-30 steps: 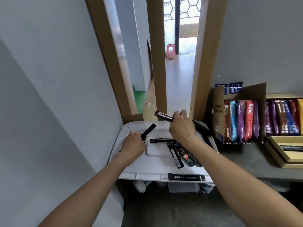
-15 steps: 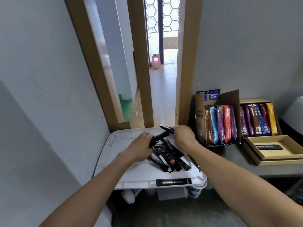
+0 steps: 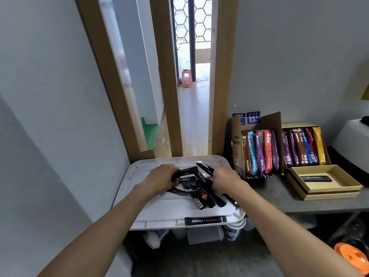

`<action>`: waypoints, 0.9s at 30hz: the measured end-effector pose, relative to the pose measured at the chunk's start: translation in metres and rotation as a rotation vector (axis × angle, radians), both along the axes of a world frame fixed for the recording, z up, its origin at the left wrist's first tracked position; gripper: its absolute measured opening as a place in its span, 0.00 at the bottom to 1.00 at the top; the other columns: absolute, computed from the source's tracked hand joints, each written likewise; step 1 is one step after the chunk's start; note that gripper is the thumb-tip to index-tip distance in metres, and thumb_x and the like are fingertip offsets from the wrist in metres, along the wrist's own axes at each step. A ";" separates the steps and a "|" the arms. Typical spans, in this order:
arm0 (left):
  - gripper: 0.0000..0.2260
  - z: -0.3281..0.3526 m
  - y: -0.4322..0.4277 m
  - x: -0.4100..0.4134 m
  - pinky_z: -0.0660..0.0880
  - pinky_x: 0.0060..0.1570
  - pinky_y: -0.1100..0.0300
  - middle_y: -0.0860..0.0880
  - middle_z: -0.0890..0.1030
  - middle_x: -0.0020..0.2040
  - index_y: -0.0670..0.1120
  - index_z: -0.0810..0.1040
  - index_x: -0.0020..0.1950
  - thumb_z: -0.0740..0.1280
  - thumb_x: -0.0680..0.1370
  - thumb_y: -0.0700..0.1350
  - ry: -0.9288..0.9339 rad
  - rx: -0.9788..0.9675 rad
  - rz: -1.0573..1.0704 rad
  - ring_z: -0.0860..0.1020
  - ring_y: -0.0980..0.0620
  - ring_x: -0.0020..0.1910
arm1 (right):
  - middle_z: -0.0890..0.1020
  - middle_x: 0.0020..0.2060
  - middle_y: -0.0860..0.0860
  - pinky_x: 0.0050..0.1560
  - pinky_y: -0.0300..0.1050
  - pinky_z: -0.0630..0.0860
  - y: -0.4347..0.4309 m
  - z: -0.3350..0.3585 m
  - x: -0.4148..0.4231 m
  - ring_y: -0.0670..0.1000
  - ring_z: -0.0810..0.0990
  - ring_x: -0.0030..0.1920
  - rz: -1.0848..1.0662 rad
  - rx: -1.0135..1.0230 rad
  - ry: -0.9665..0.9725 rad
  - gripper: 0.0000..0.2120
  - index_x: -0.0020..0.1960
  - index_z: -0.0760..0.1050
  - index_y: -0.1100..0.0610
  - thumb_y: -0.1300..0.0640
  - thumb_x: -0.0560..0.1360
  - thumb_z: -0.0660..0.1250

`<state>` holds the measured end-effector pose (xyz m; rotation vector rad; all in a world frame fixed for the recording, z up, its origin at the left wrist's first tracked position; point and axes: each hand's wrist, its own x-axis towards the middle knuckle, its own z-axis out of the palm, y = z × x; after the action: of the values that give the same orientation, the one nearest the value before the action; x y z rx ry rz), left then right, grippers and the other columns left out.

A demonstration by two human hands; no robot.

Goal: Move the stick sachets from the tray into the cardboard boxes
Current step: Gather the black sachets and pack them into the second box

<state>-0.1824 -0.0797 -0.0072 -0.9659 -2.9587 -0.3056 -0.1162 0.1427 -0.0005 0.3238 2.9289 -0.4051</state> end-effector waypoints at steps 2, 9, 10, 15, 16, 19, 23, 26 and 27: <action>0.08 0.001 -0.001 0.000 0.70 0.41 0.53 0.46 0.80 0.51 0.50 0.71 0.44 0.68 0.81 0.44 0.024 0.011 0.005 0.79 0.43 0.50 | 0.81 0.51 0.58 0.51 0.46 0.73 0.000 -0.003 0.005 0.59 0.80 0.58 -0.019 -0.001 -0.013 0.11 0.57 0.80 0.62 0.67 0.81 0.61; 0.17 0.012 -0.017 0.020 0.74 0.53 0.49 0.52 0.76 0.58 0.52 0.65 0.73 0.63 0.85 0.42 -0.131 0.232 -0.099 0.77 0.47 0.50 | 0.83 0.54 0.55 0.46 0.50 0.76 -0.001 0.011 -0.010 0.59 0.82 0.55 -0.067 -0.112 0.262 0.10 0.61 0.77 0.57 0.61 0.80 0.66; 0.22 0.009 -0.018 0.025 0.74 0.57 0.48 0.51 0.77 0.61 0.54 0.61 0.78 0.63 0.86 0.44 -0.145 0.193 -0.127 0.77 0.46 0.52 | 0.84 0.53 0.55 0.48 0.52 0.78 -0.003 0.013 -0.013 0.59 0.82 0.54 -0.044 -0.130 0.292 0.11 0.62 0.76 0.56 0.58 0.81 0.66; 0.27 -0.010 -0.019 0.036 0.69 0.68 0.47 0.51 0.71 0.65 0.57 0.61 0.82 0.63 0.84 0.57 -0.063 -0.140 -0.173 0.71 0.46 0.59 | 0.83 0.49 0.52 0.52 0.48 0.77 -0.017 0.003 -0.022 0.54 0.81 0.52 0.024 -0.401 0.130 0.12 0.62 0.77 0.55 0.51 0.82 0.69; 0.27 -0.012 -0.020 0.035 0.70 0.67 0.47 0.51 0.70 0.64 0.58 0.61 0.81 0.63 0.83 0.59 -0.042 -0.138 -0.176 0.71 0.46 0.59 | 0.83 0.49 0.52 0.52 0.48 0.78 -0.018 -0.001 -0.023 0.54 0.82 0.52 0.018 -0.435 0.121 0.12 0.62 0.78 0.56 0.51 0.82 0.70; 0.29 -0.015 -0.021 0.034 0.70 0.68 0.49 0.51 0.68 0.66 0.59 0.61 0.81 0.66 0.81 0.61 -0.004 -0.143 -0.199 0.71 0.47 0.60 | 0.84 0.48 0.54 0.49 0.50 0.79 -0.011 -0.007 -0.021 0.55 0.83 0.51 -0.058 -0.453 0.125 0.13 0.59 0.78 0.58 0.50 0.81 0.71; 0.27 -0.015 -0.019 0.035 0.63 0.77 0.48 0.50 0.61 0.79 0.58 0.66 0.79 0.69 0.81 0.56 0.013 -0.120 -0.272 0.63 0.48 0.75 | 0.86 0.48 0.55 0.57 0.53 0.82 0.001 -0.010 -0.018 0.55 0.85 0.51 -0.136 -0.537 0.084 0.10 0.55 0.80 0.59 0.54 0.79 0.74; 0.32 -0.017 -0.013 0.033 0.59 0.80 0.48 0.50 0.55 0.83 0.57 0.59 0.83 0.69 0.81 0.56 0.019 -0.098 -0.271 0.58 0.49 0.80 | 0.83 0.40 0.52 0.50 0.50 0.82 0.004 -0.010 -0.016 0.53 0.83 0.44 -0.146 -0.633 0.100 0.06 0.46 0.79 0.56 0.58 0.77 0.76; 0.35 -0.019 -0.010 0.031 0.58 0.81 0.48 0.50 0.54 0.84 0.56 0.55 0.84 0.68 0.81 0.58 0.031 -0.093 -0.276 0.56 0.49 0.81 | 0.81 0.37 0.51 0.45 0.48 0.80 0.004 -0.010 -0.015 0.52 0.81 0.42 -0.160 -0.669 0.106 0.08 0.42 0.77 0.55 0.59 0.77 0.75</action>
<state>-0.1515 -0.0897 -0.0259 -1.3797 -2.8315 -0.1547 -0.1311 0.1467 -0.0105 0.4390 2.6570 -1.4033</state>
